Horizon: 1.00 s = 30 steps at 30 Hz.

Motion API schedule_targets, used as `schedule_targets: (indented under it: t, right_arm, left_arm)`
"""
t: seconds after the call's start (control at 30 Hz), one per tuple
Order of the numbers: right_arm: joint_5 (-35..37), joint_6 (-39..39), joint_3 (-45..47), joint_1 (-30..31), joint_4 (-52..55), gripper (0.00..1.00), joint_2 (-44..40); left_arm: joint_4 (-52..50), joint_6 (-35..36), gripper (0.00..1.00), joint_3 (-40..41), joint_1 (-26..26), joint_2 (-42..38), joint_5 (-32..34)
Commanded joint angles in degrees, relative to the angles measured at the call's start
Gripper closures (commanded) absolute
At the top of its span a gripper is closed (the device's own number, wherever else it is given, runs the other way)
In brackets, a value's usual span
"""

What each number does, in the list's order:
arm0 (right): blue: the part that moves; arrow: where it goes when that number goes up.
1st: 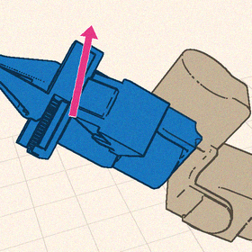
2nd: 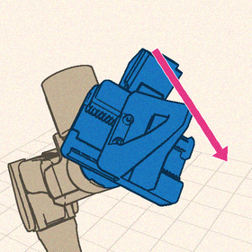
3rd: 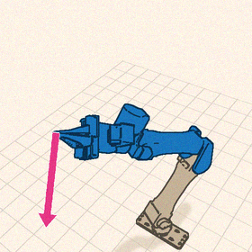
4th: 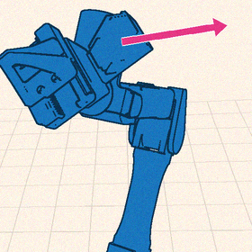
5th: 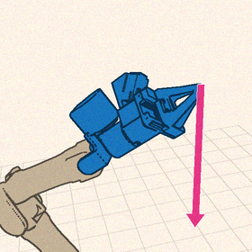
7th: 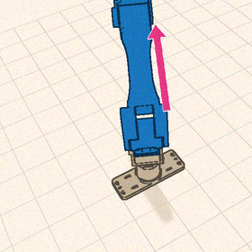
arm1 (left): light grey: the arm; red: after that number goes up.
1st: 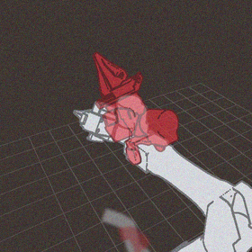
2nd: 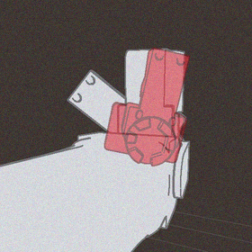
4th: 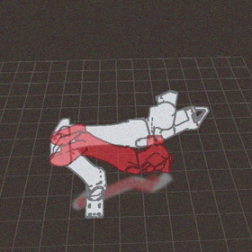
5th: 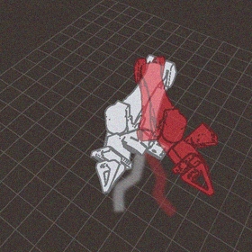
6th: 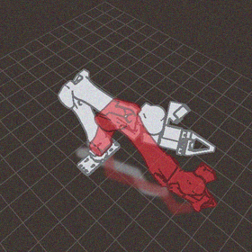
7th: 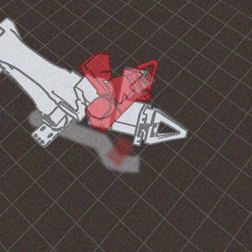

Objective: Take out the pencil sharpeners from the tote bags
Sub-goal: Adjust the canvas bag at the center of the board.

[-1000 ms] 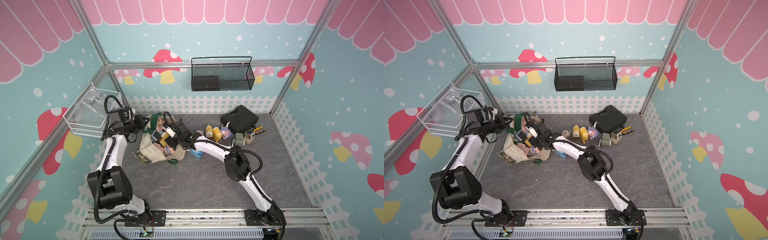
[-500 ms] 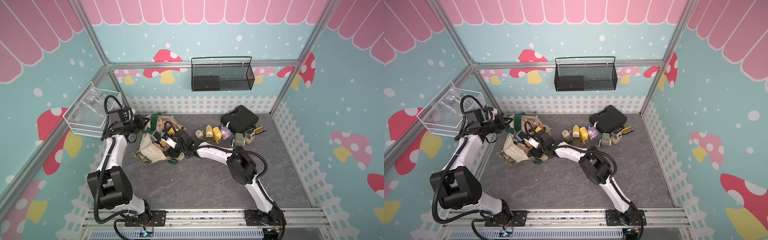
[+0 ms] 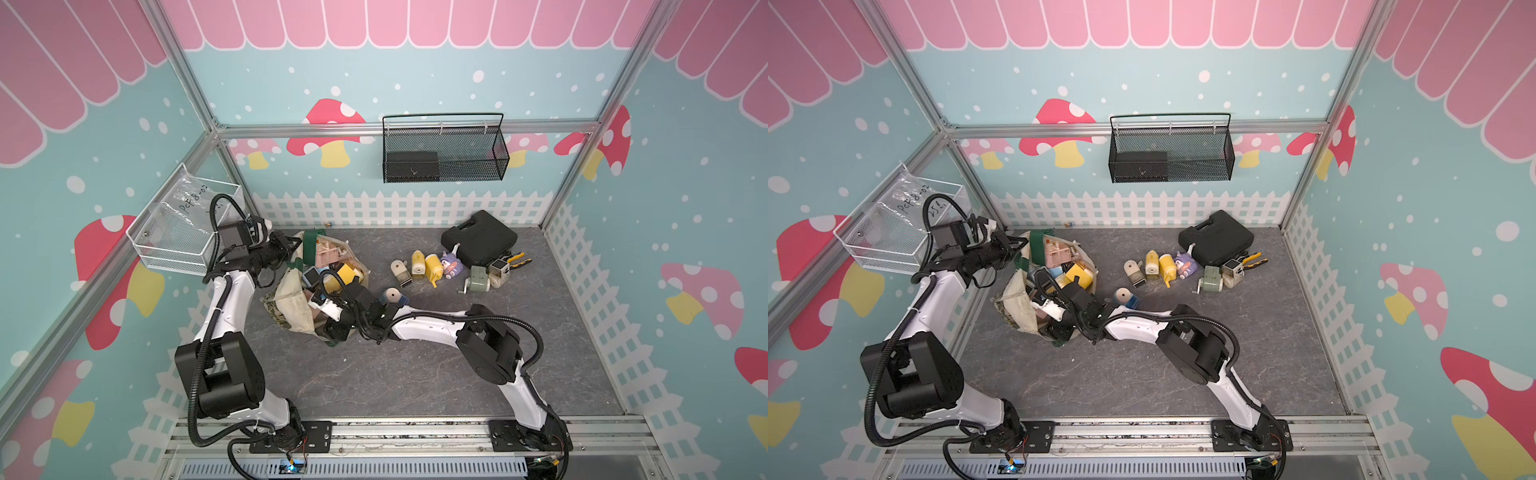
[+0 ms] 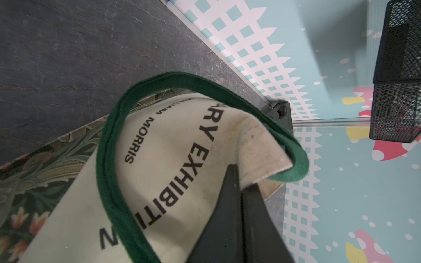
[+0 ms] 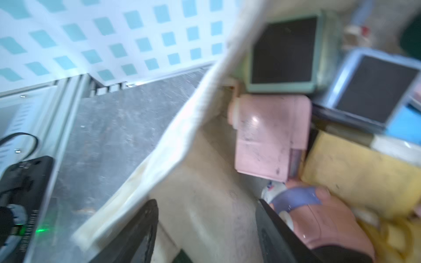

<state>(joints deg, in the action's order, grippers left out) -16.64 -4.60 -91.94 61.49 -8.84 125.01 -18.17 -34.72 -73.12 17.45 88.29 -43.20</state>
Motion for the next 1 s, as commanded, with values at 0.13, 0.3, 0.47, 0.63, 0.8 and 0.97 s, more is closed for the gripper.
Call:
schedule_targets:
  t: [0.13, 0.3, 0.47, 0.63, 0.8, 0.97]
  right_arm:
    - [-1.5, 3.6, 0.3, 3.2, -3.0, 0.27, 0.1]
    - [4.4, 3.9, 5.2, 0.2, -5.2, 0.24, -5.2]
    - [6.0, 2.1, 7.1, -4.1, -5.2, 0.26, -7.5]
    - [3.5, 6.3, 5.6, -5.3, -2.4, 0.30, -6.6]
    - [1.5, 16.3, 2.2, -4.6, 2.6, 0.29, -4.0]
    - [3.5, 26.7, -0.3, -4.6, 5.9, 0.22, -3.0]
  left_arm:
    - [4.0, -1.0, 1.00, 0.7, 0.0, -1.5, -1.9]
    - [4.0, -0.9, 1.00, 0.7, 0.0, -1.7, -1.8]
    - [4.1, -0.9, 1.00, 0.8, 0.1, -1.5, -1.8]
    - [4.0, -1.0, 1.00, 0.7, 0.1, -1.5, -1.7]
    - [4.0, -0.9, 1.00, 0.8, 0.2, -1.5, -1.6]
    - [4.1, -0.9, 1.00, 0.8, 0.2, -1.3, -1.5]
